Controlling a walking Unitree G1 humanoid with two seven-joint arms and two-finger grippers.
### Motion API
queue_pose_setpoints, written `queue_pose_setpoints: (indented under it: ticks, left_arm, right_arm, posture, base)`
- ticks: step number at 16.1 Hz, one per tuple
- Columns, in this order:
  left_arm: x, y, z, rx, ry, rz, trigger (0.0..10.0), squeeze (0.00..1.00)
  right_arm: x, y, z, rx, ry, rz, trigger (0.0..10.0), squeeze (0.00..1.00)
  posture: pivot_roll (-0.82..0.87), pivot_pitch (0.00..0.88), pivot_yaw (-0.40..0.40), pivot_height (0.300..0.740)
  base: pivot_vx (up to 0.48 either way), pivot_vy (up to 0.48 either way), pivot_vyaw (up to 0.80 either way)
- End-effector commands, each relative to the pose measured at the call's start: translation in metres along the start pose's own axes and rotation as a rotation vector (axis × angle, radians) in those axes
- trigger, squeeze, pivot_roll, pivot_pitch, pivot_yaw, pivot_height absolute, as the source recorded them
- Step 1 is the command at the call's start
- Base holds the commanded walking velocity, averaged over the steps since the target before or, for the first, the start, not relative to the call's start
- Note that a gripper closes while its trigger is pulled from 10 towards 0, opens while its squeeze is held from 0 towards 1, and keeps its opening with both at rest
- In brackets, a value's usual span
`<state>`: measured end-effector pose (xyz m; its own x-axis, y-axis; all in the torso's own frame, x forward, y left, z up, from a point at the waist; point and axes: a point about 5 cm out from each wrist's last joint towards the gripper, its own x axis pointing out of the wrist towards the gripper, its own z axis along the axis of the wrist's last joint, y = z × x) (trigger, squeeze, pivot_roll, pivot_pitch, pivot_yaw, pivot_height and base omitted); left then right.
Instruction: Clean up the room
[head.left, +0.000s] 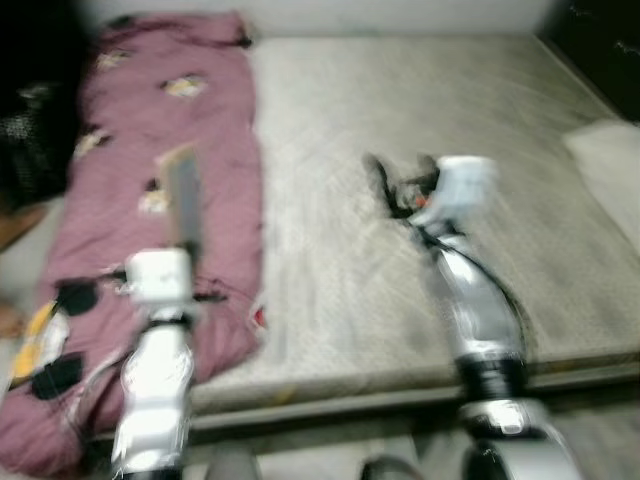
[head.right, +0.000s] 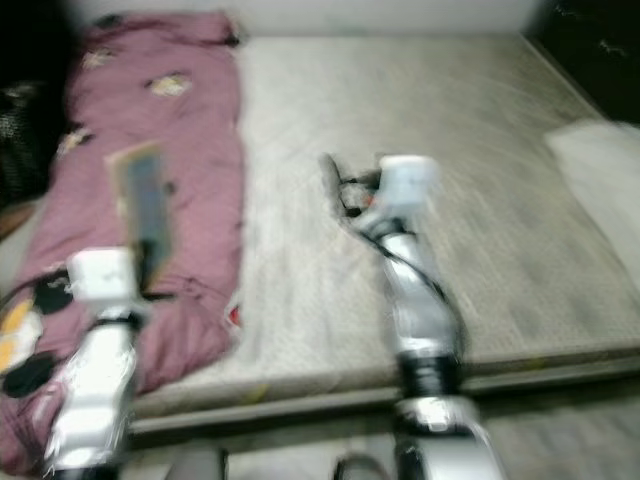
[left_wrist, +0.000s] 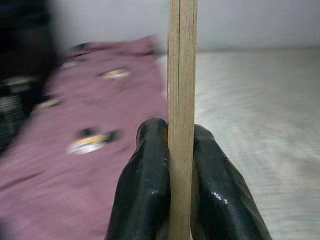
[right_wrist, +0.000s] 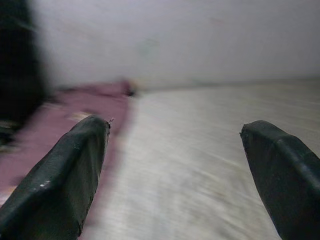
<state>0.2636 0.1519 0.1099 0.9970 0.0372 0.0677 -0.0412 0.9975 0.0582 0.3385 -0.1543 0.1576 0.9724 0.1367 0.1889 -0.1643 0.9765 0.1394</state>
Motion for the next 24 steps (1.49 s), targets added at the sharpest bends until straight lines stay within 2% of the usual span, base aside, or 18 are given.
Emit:
queue_pose_setpoints:
  ticks: [1,4,5,7,12,16,20,24]
  left_arm:
    - [-0.001,0.01,0.003,0.024,-0.025,0.023,10.0,0.0]
    - [-0.001,0.015,-0.001,0.051,-0.003,0.038,10.0,0.0]
    - [-0.001,0.015,-0.002,0.056,0.005,0.051,10.0,0.0]
    - [-0.002,0.009,-0.003,0.047,0.005,0.032,10.0,0.0]
    - [-0.001,0.003,-0.002,0.052,-0.01,0.028,10.0,0.0]
    - [0.001,-0.001,-0.002,0.038,-0.01,0.023,10.0,0.0]
    - [0.003,-0.007,-0.001,0.022,-0.015,0.013,10.0,0.0]
    - [0.001,-0.006,-0.003,0.038,-0.021,0.036,10.0,0.0]
  right_arm:
    - [0.006,0.018,0.002,0.016,-0.012,0.049,10.0,0.0]
    - [0.006,0.016,-0.002,-0.003,0.013,0.029,10.0,0.0]
    - [0.005,0.017,-0.005,-0.043,0.025,0.037,10.0,0.0]
    - [0.005,0.018,-0.004,-0.085,0.006,0.06,10.0,0.0]
    - [0.011,0.018,-0.006,-0.081,0.029,0.016,10.0,0.0]
    - [0.011,0.021,-0.003,-0.136,-0.008,0.049,10.0,0.0]
    - [0.016,0.025,-0.003,-0.118,-0.002,0.057,10.0,0.0]
    - [0.013,0.028,-0.012,-0.125,0.038,0.074,10.0,0.0]
  posture:
    - [0.02,0.049,-0.022,0.74]
    - [0.02,0.048,-0.022,0.74]
    - [0.02,0.055,-0.03,0.74]
    - [0.02,0.055,-0.04,0.74]
    - [0.02,0.048,-0.05,0.74]
    - [0.02,0.048,-0.051,0.74]
    - [0.02,0.05,-0.066,0.74]
    - [0.02,0.05,-0.091,0.74]
  base:
    - [0.0,0.0,0.0]
    - [0.0,0.0,0.0]
    - [0.0,0.0,0.0]
    - [0.0,0.0,0.26]
    - [0.0,0.0,0.54]
    - [0.0,0.0,0.11]
    - [0.0,0.0,0.0]
    - [0.0,0.0,0.0]
